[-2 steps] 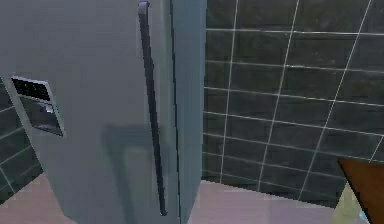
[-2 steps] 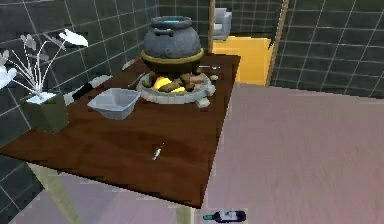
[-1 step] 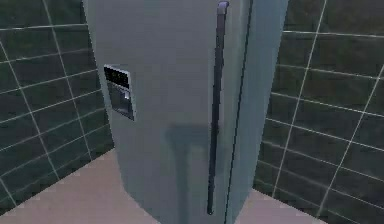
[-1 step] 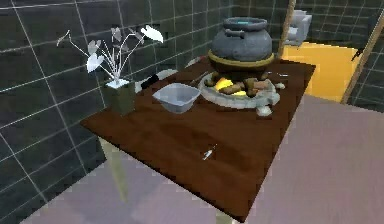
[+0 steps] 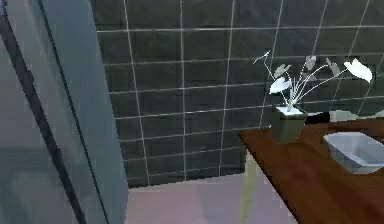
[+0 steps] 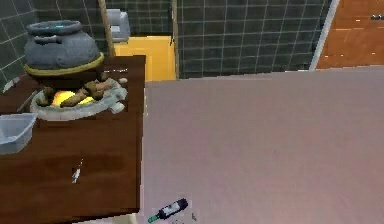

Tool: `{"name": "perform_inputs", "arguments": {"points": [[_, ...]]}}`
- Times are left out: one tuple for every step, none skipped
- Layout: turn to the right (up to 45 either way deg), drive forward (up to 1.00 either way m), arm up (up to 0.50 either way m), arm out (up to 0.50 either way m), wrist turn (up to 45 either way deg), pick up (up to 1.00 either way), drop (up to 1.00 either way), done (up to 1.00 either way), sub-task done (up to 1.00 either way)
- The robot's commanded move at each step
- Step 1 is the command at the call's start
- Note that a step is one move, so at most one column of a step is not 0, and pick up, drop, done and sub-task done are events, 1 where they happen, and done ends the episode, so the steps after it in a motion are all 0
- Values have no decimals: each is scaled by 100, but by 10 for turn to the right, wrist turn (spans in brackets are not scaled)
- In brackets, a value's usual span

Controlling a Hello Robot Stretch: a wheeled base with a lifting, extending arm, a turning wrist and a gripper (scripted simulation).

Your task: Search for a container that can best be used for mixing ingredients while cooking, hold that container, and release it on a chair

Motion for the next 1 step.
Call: {"name": "perform_inputs", "arguments": {"points": [[450,0,0,0,0,0,0,0,0]]}}
